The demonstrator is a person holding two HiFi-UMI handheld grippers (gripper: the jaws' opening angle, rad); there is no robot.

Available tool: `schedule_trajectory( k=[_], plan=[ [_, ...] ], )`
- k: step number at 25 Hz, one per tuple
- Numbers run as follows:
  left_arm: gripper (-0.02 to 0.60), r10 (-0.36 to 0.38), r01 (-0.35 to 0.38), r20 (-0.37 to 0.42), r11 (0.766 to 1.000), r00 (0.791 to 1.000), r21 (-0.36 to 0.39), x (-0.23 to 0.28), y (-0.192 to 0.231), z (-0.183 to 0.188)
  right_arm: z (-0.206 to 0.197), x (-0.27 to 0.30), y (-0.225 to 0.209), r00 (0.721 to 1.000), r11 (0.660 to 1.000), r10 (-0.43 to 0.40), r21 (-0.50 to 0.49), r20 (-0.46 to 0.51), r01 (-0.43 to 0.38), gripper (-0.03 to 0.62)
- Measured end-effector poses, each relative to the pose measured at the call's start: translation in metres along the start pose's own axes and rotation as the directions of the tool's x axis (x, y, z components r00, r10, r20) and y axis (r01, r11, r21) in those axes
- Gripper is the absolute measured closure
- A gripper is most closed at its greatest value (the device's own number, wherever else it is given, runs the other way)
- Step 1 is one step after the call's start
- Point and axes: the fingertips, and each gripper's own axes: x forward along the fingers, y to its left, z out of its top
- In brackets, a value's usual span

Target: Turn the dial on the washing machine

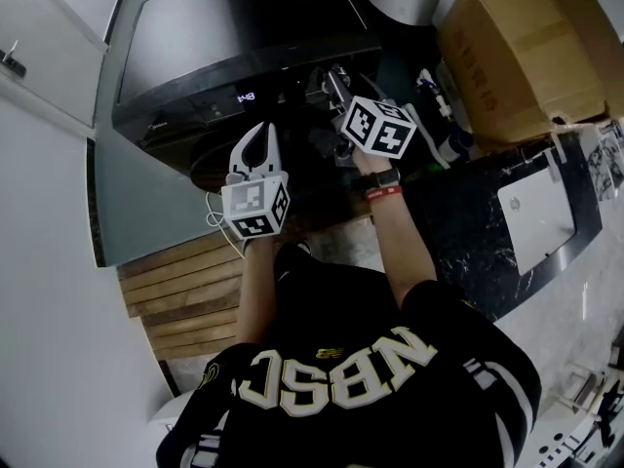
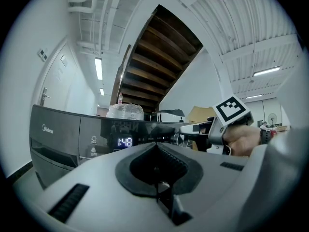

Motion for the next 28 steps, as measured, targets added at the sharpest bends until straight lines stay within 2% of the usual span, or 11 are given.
schedule_trajectory(
  k=[4, 7, 9, 23, 25, 28],
  plan=[
    [0.569, -0.005, 0.005, 0.001, 1.0, 1.0, -0.001, 0.0, -0.001, 0.0, -0.002, 0.0, -0.004, 1.0, 0.992, 0.002, 0.126, 0.02, -0.005, 0.37],
    [0.569, -0.015, 0.015, 0.003, 1.0, 1.0, -0.001, 0.001, -0.004, 0.001, -0.001, -0.002, -0.009, 0.999, 0.964, 0.009, 0.265, 0.042, -0.02, 0.37],
    [0.569, -0.019, 0.019, 0.003, 1.0, 1.0, 0.001, 0.001, -0.004, 0.001, -0.001, -0.002, -0.011, 0.999, 0.947, 0.019, 0.318, 0.047, -0.033, 0.37],
    [0.569, -0.035, 0.035, 0.003, 0.999, 0.999, 0.005, 0.005, -0.012, 0.001, -0.001, -0.001, -0.008, 0.999, 0.962, 0.028, 0.271, 0.025, -0.033, 0.37],
    [0.569, -0.037, 0.037, 0.002, 0.999, 0.999, 0.004, 0.005, -0.013, 0.0, -0.001, -0.001, -0.01, 0.999, 0.951, 0.028, 0.306, 0.034, -0.037, 0.37],
    [0.569, -0.04, 0.04, 0.004, 0.999, 0.999, 0.001, 0.005, -0.014, 0.001, -0.002, -0.002, -0.015, 0.998, 0.908, 0.031, 0.416, 0.052, -0.05, 0.37]
  ],
)
